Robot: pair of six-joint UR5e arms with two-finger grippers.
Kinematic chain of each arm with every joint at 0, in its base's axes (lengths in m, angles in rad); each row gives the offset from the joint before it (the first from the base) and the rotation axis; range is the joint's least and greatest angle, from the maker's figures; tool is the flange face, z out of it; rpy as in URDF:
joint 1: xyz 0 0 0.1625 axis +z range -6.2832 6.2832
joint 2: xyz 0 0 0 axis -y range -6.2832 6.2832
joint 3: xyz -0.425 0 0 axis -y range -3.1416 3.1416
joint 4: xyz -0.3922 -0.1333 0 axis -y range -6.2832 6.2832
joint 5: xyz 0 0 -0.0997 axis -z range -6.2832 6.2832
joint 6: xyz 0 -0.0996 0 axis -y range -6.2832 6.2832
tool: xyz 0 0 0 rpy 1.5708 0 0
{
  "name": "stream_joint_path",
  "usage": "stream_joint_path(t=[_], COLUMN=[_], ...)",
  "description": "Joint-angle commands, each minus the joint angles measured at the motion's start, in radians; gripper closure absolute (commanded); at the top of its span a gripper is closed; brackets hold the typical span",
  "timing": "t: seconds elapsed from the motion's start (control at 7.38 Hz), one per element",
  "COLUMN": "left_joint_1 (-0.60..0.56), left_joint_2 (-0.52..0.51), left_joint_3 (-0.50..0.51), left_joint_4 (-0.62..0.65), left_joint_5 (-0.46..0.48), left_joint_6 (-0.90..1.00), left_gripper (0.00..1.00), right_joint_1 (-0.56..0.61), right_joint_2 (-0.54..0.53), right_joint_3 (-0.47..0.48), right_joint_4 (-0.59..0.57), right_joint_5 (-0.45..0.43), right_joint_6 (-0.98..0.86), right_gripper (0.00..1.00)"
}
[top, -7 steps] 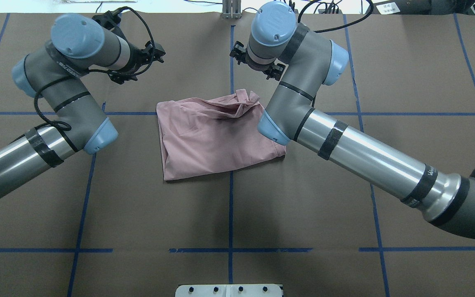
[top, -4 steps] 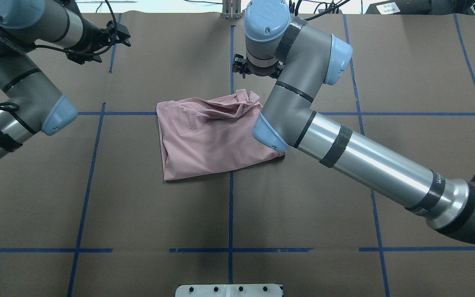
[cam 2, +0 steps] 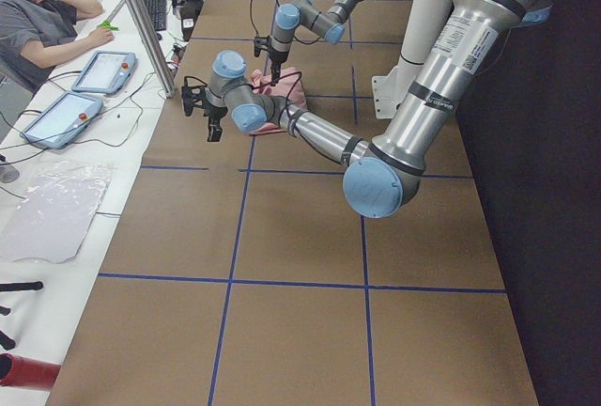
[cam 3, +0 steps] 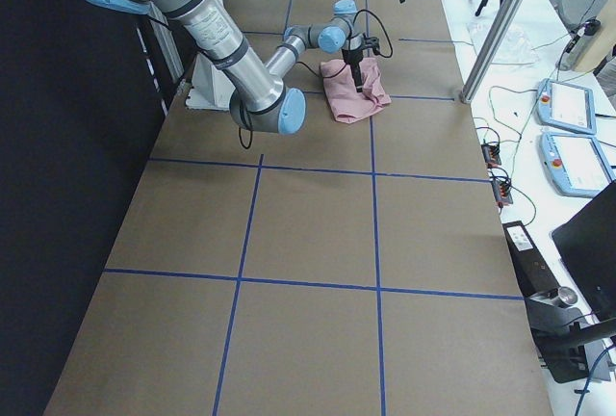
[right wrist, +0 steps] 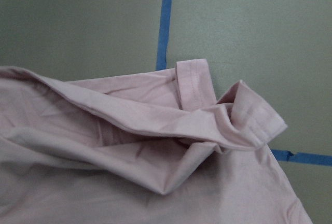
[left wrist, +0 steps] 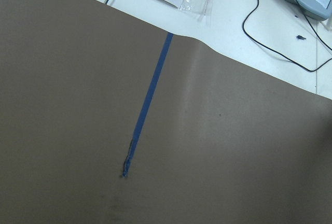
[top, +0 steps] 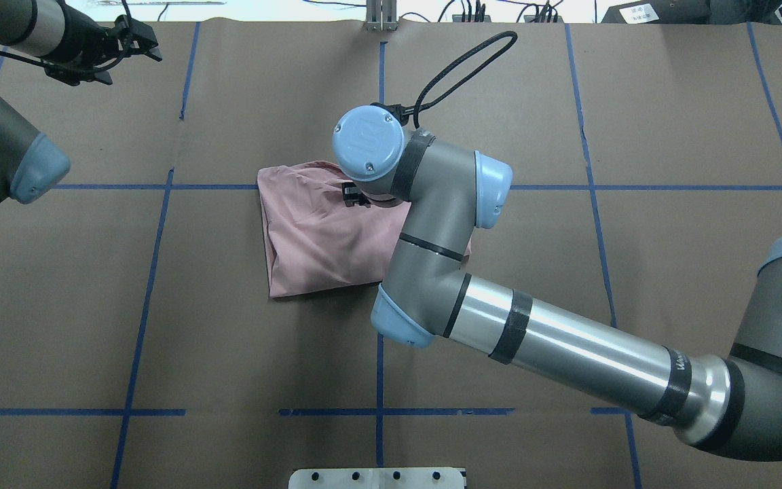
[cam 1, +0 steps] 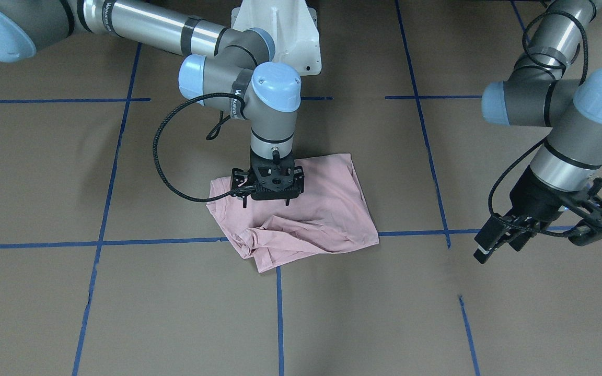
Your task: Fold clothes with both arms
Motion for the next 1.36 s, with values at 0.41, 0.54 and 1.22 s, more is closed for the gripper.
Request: stream_joint_path(t=[0.41, 0.54, 1.22], left_joint_1=[-0.005, -0.005, -0.118], left_joint_2=[0.009, 0.009, 0.011], left_joint_3=[-0.001, -0.001, -0.051], left_joint_4=[0.000, 0.000, 0.087], left_joint_5=[-0.007, -0.008, -0.137], left_joint_6=[0.004, 0.003, 0.146], left_gripper=[0.00, 0.00, 0.00], right_joint_1=[0.080, 0.146, 0.543], right_joint_2=[0.044, 0.044, -0.179], right_joint_3=[-0.167, -0.185, -0.099], right_joint_4=[0.026, 0.030, 0.093], right_joint_5=[-0.068, -0.059, 0.406], right_joint_6=[-0.188, -0.240, -0.505], right_gripper=[0.00, 0.00, 0.00])
